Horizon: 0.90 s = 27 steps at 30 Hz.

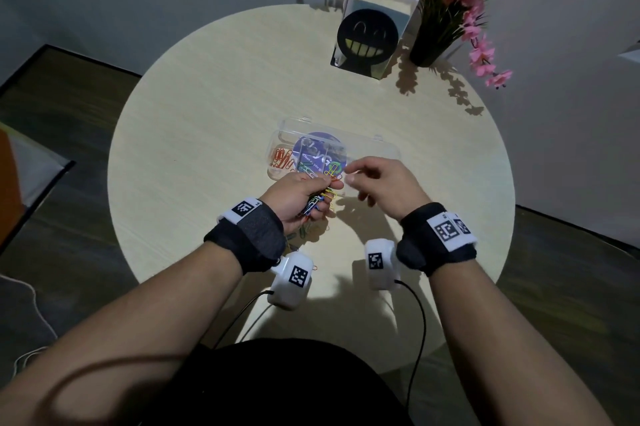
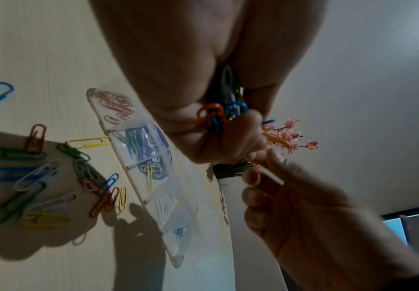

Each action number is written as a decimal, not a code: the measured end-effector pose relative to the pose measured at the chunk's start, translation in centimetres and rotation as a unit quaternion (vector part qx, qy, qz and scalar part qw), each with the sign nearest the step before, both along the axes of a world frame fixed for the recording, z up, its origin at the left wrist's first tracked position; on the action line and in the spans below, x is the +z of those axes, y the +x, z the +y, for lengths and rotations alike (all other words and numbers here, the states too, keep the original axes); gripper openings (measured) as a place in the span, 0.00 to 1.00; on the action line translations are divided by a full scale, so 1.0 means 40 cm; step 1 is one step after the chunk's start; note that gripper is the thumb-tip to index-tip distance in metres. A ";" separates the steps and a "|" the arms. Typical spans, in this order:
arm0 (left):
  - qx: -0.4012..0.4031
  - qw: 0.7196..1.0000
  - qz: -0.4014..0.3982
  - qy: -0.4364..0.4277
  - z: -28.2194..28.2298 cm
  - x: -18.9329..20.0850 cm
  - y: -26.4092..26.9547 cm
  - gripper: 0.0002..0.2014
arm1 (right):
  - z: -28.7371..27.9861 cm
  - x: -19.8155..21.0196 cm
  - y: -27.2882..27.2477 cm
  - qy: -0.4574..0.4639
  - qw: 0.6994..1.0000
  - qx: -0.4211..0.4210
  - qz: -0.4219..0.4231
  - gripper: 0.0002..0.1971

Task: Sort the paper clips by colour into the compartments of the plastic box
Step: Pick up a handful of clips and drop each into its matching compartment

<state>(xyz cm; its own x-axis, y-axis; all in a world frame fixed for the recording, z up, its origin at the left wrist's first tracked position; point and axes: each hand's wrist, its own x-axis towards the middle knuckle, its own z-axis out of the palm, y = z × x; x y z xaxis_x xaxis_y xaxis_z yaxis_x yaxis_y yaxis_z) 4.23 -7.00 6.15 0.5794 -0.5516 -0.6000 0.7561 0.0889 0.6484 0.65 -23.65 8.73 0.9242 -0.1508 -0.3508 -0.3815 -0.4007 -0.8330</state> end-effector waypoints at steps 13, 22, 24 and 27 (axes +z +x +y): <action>0.048 0.998 0.047 -0.004 0.115 -0.014 0.015 0.16 | 0.104 -0.022 0.085 -0.008 1.000 -0.004 -0.007 0.10; 0.107 0.990 0.088 -0.034 0.212 -0.015 0.060 0.25 | 0.193 -0.113 0.259 -0.136 0.990 0.014 0.043 0.06; 0.113 0.989 0.091 -0.037 0.221 -0.018 0.068 0.25 | 0.199 -0.119 0.275 -0.165 0.985 0.009 0.051 0.05; 0.125 0.986 0.097 -0.046 0.222 -0.022 0.078 0.25 | 0.199 -0.101 0.272 -0.183 0.982 -0.013 0.036 0.04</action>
<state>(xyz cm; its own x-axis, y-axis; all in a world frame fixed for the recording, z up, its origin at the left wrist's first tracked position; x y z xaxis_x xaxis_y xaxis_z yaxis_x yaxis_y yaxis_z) 7.33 1.89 5.28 0.5840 -0.4639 -0.6662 0.8117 0.3400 0.4749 11.53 -15.68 4.70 0.8929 -0.3019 -0.3341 -0.4488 -0.6572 -0.6055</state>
